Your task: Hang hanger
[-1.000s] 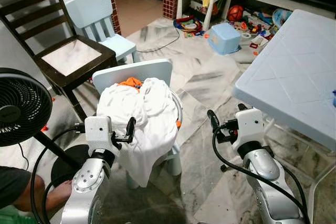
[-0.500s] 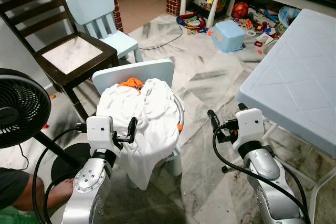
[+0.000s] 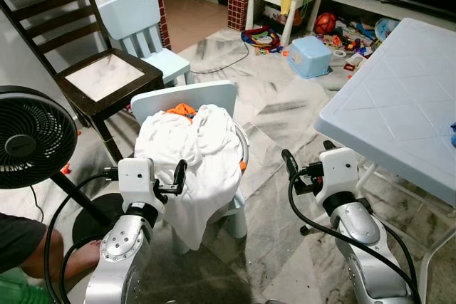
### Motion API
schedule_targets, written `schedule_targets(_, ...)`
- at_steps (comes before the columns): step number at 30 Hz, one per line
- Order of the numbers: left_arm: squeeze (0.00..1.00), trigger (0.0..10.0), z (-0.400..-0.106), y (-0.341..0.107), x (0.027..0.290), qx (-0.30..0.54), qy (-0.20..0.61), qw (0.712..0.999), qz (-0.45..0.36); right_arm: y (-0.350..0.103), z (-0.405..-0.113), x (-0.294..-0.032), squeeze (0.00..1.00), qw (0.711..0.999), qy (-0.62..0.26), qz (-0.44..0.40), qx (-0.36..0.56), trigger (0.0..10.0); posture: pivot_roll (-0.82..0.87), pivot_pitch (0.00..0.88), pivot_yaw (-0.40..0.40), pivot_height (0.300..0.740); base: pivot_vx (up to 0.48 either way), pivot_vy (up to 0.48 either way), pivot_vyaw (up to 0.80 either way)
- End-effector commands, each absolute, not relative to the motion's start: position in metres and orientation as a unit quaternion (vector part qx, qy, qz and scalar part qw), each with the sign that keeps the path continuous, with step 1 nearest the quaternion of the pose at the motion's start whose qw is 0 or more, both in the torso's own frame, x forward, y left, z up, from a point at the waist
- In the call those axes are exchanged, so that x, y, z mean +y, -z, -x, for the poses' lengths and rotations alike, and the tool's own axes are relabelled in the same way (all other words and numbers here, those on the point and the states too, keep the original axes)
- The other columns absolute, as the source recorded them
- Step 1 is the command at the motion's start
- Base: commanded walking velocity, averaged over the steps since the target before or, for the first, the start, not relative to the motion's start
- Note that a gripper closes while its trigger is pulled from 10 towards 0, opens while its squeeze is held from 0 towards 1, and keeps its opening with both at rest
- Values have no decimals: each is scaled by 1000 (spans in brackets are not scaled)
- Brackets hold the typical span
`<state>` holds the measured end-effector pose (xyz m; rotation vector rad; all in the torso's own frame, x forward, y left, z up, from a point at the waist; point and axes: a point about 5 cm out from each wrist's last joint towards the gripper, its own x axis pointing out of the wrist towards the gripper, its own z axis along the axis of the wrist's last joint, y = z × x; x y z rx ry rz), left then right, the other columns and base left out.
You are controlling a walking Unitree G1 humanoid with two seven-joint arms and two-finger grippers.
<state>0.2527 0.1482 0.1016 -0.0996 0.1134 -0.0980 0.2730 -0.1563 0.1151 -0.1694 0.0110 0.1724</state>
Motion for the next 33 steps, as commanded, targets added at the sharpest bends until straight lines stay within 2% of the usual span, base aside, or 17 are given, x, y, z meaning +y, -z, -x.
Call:
schedule_targets(1, 0, 10000, -255, -94, 154, 84, 22, 996, 34, -115, -273, -158, 0, 992, -85, 89, 7, 10000, 4, 111, -20, 740, 0, 0, 0)
schedule_targets(7, 0, 10000, -264, -79, 162, 135, -5, 991, 16, -117, -271, -162, 0, 992, -84, 96, 9, 10000, -27, 129, -25, 740, 0, 0, 0)
schedule_targets(14, 0, 10000, -272, -64, 163, 186, 3, 982, -11, -123, -254, -175, 0, 988, -88, 124, 15, 10000, -86, 177, -33, 740, 0, 0, 0)
schedule_targets(24, 0, 10000, -294, -73, 162, 173, -7, 984, -33, -125, -221, -186, 0, 988, -100, 100, 59, 10000, -143, 230, -42, 740, 0, 0, 0)
schedule_targets(28, 0, 10000, -304, -70, 153, 181, 2, 982, -44, -127, -206, -195, 0, 989, -82, 100, 76, 10000, -174, 260, -43, 740, 0, 0, 0)
schedule_targets(33, 0, 10000, -320, -68, 144, 184, 12, 981, -59, -130, -197, -194, 0, 989, -78, 97, 83, 10000, -207, 279, -44, 740, 0, 0, 0)
